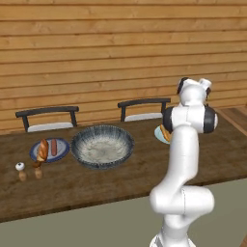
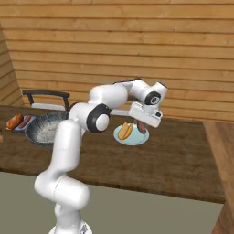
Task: Place one bun and one sausage from the bowl on each plate.
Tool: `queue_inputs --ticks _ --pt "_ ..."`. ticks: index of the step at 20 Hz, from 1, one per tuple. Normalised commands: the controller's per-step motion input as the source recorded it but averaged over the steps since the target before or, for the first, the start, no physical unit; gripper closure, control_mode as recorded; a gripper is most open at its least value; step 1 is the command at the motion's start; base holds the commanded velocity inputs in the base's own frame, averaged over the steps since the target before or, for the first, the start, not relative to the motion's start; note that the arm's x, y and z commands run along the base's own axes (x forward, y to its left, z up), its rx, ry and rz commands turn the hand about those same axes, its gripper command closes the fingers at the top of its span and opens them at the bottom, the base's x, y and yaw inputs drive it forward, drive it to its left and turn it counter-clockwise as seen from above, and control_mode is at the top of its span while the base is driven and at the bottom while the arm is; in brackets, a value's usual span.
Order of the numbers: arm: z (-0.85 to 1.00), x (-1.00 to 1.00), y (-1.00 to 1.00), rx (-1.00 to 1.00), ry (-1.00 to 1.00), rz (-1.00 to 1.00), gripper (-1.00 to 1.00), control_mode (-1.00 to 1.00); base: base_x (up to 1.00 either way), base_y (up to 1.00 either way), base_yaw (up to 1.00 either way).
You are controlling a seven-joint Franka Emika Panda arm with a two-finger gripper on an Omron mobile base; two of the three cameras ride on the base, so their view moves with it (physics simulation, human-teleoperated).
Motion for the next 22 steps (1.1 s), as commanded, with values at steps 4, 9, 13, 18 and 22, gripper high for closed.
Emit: queue_inputs --ticks 4,9,13,18,22 --pt "-0.73 0.14 0.09 -0.14 0.16 -0.04 1.0 -1.0 0.0 0.0 0.0" --pt "-0.45 0.42 0.0 -0.04 0.02 -0.08 1.0 -1.0 0.0 0.0 0.0" --pt "-0.29 0.23 0.03 -0.04 -0.01 -0.03 1.0 -1.0 0.0 0.0 0.0" --pt "-0.02 0.0 0.01 0.0 -0.1 0.0 -1.0 -1.0 0.0 0.0 0.0" --pt "0.0 0.0 0.08 0.0 -0.14 0.0 -1.0 -1.0 0.0 0.0 0.0"
